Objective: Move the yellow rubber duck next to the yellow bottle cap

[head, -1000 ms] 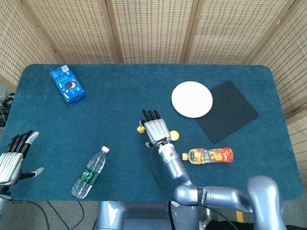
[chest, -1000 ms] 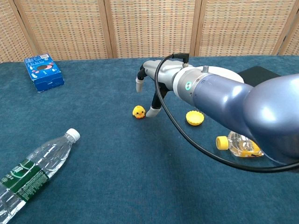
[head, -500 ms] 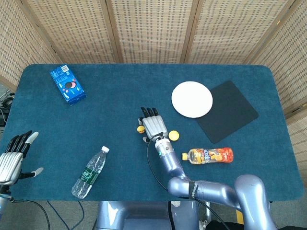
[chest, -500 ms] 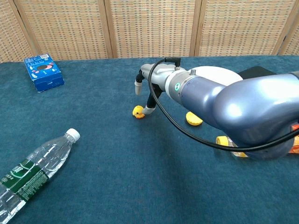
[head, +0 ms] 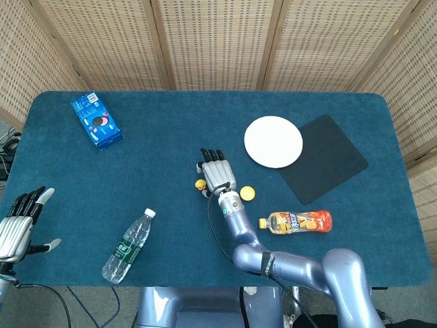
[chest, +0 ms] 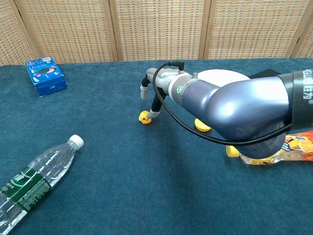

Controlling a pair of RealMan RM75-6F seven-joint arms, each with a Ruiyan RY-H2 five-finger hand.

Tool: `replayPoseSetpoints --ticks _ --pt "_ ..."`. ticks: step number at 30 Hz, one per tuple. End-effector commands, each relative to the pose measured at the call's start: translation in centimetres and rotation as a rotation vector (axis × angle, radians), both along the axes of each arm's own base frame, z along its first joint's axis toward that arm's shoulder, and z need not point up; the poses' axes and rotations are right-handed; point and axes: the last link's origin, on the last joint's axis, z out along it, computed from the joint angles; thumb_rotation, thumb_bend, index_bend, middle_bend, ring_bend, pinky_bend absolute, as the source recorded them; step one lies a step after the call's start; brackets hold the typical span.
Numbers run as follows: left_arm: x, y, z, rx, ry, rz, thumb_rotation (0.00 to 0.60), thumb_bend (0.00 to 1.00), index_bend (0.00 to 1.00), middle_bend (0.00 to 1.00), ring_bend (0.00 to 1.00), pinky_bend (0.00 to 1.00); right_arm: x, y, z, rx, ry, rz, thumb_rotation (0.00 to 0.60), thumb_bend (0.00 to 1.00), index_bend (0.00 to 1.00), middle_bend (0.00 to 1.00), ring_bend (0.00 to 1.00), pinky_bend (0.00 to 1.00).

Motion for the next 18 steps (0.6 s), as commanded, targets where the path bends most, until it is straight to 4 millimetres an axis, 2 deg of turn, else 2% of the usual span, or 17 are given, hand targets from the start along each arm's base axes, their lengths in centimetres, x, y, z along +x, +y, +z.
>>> replayPoseSetpoints --ticks 1,18 --pt "0.0 0.0 0.0 0.0 -0.001 0.0 0.6 0.11 0.0 0.0 0.0 0.0 0.1 0.0 -0.4 0.009 -0.002 -0.001 0.6 0.19 0.36 0.02 0.0 0.03" --pt "-0.3 0.1 -0.1 -0.009 -0.002 0.014 0.6 0.11 0.0 0.0 0.0 0.0 -0.6 -0.6 -2.0 0.035 0.03 -0.021 0.6 0.19 0.39 0.03 0.0 0.04"
